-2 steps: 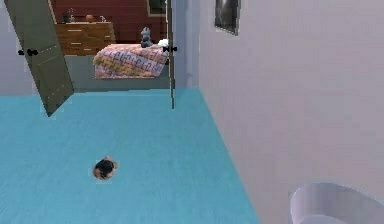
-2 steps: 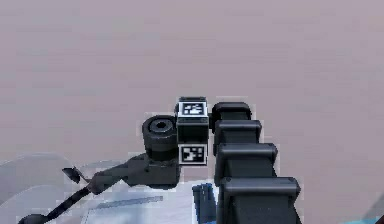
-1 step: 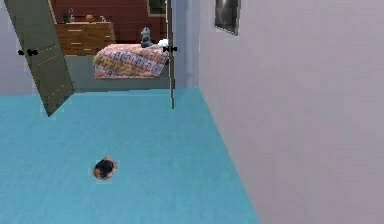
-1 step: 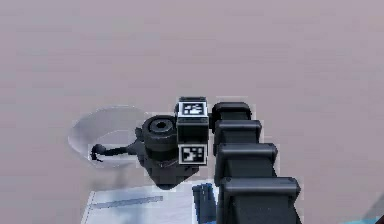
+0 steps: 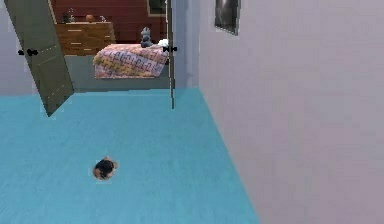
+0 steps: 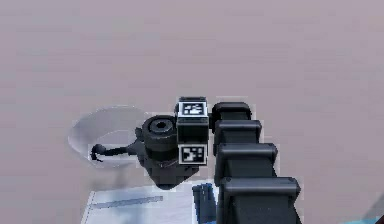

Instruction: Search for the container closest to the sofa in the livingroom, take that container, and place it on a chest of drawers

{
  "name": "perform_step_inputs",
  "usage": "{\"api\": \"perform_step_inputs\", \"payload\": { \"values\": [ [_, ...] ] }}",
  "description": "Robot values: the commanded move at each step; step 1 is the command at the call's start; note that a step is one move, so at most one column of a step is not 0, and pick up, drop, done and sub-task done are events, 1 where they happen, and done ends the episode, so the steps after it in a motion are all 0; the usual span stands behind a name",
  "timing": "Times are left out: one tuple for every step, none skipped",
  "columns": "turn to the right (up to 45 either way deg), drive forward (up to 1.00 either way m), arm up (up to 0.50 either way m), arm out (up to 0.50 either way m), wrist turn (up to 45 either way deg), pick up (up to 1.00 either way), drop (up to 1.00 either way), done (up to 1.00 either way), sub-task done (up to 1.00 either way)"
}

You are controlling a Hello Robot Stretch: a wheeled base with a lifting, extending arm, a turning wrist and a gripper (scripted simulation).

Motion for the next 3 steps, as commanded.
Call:
{"api": "perform_step_inputs", "payload": {
  "values": [
    [0.0, 0.00, 0.00, 0.00, 30.0, 0.00, 0.00, 0.00, 0.00],
    [0.0, 0.00, 0.00, 0.00, 0.0, 0.00, 1.00, 0.00, 0.00],
    [0.0, 0.00, 0.00, -0.08, 0.0, 0.00, 0.00, 0.00, 0.00]
  ]
}}
